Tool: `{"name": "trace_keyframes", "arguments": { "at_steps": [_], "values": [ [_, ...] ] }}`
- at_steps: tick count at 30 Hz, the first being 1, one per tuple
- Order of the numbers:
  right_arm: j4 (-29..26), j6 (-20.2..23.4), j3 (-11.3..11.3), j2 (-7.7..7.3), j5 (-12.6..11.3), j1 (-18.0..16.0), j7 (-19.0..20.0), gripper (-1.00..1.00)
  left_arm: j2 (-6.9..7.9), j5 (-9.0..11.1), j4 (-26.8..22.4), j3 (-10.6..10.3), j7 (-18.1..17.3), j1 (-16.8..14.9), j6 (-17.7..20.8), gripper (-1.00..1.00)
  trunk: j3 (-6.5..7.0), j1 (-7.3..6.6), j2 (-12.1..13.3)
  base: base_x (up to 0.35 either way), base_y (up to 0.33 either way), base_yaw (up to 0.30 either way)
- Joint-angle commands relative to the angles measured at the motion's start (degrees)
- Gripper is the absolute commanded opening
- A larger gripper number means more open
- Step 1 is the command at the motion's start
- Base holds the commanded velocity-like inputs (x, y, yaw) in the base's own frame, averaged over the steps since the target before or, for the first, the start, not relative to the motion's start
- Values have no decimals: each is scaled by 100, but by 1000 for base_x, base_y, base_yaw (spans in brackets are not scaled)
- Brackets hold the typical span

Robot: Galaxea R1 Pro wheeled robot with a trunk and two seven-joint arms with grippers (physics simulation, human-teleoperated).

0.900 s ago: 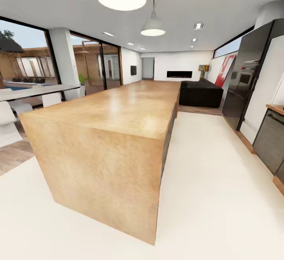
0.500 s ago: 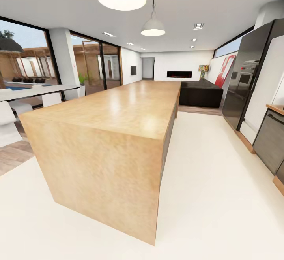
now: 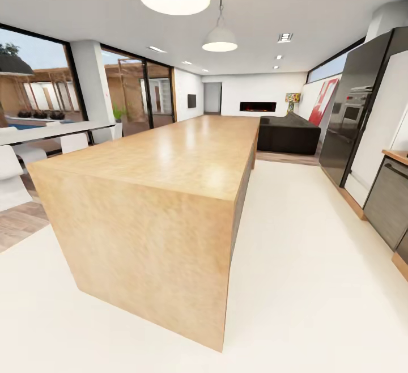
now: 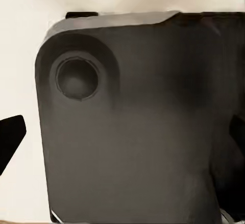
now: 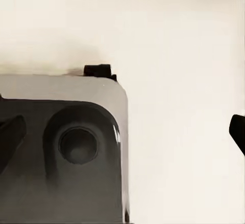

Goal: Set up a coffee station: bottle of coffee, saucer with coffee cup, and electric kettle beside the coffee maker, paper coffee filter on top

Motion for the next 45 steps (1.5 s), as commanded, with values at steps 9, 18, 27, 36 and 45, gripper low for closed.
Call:
{"name": "trace_keyframes", "arguments": {
  "at_steps": [9, 18, 27, 36, 45],
  "values": [
    [-1249, -14, 6, -11, -17, 21, 15, 100, 5, -8, -2213, 3, 1, 2, -152, 100, -1, 0, -3, 0, 0, -44],
    [-1254, -24, 15, -11, -9, 28, 6, 100, 5, -8, -2220, 2, 1, 2, -172, 100, 20, 0, -3, 0, 0, -222],
    [-1249, -10, 9, -13, -16, 28, 18, 100, -4, 0, -2212, -7, 1, 2, -173, 100, 44, 0, -3, 0, 0, -241],
    [-1241, 19, 8, -13, -10, 28, 17, 100, -4, 1, -2212, -9, 1, 2, -173, 100, 65, 0, -3, 0, 0, -242],
    [-1232, 26, 12, -13, -9, 28, 19, 100, -4, 1, -2212, -2, 1, 2, -173, 100, 86, 0, -3, 0, 0, -242]
  ]
}}
